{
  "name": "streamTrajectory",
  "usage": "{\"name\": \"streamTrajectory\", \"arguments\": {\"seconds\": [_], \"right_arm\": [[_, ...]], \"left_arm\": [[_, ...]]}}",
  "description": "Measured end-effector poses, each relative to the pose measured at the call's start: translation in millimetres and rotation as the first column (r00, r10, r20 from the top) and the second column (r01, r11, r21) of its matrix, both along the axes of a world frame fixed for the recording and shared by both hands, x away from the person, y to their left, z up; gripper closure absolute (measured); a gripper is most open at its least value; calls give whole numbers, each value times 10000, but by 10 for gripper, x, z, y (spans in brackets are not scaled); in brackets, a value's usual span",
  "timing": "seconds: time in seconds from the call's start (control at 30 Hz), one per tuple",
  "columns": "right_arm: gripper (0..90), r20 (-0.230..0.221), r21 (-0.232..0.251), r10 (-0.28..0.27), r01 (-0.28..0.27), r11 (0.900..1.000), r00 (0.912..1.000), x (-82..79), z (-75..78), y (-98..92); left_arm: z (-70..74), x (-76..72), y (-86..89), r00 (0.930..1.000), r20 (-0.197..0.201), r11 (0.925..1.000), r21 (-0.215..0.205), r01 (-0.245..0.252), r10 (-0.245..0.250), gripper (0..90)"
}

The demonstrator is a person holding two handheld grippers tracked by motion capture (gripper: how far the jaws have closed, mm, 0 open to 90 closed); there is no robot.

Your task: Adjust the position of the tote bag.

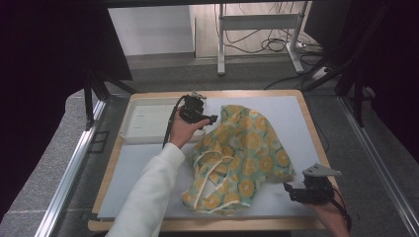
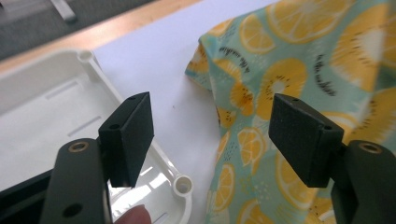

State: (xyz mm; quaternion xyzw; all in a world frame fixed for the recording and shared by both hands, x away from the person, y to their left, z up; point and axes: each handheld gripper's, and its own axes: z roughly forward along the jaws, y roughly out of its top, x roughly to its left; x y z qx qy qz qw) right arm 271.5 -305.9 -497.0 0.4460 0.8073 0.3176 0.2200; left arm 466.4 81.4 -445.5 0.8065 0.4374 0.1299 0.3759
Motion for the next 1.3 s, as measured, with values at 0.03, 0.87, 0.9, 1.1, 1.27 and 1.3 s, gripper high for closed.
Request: {"name": "streamTrajectory", "arguments": {"seconds": [0.03, 0.87, 0.9, 1.1, 1.27, 1.3], "right_arm": [[165, -9, -3, 3, -3, 10000, 10000, 1, -2, -2], [167, 15, -459, 38, -37, 9989, 10000, 11, -36, 6], [167, 15, -459, 38, -37, 9989, 10000, 11, -36, 6], [166, 40, -478, 46, -44, 9988, 10000, 9, -36, 20], [166, 42, -523, 15, -12, 9986, 10000, 11, -41, 6], [166, 41, -514, 11, -9, 9987, 10000, 10, -40, 3]], "left_arm": [[-30, 18, -34, 10000, -87, 10000, 67, 36, -35, 305], [-750, -116, -534, 9713, -1878, 9796, 1099, 1683, -1458, 216], [-745, -130, -533, 9746, -1764, 9795, 1212, 1607, -1381, 216], [-709, -162, -525, 9815, -1216, 9712, 1696, 1675, -1480, 614], [-594, -225, -508, 9858, -310, 9756, 1414, 1677, -1650, 771], [-551, -234, -491, 9857, -196, 9768, 1324, 1684, -1673, 777]]}}
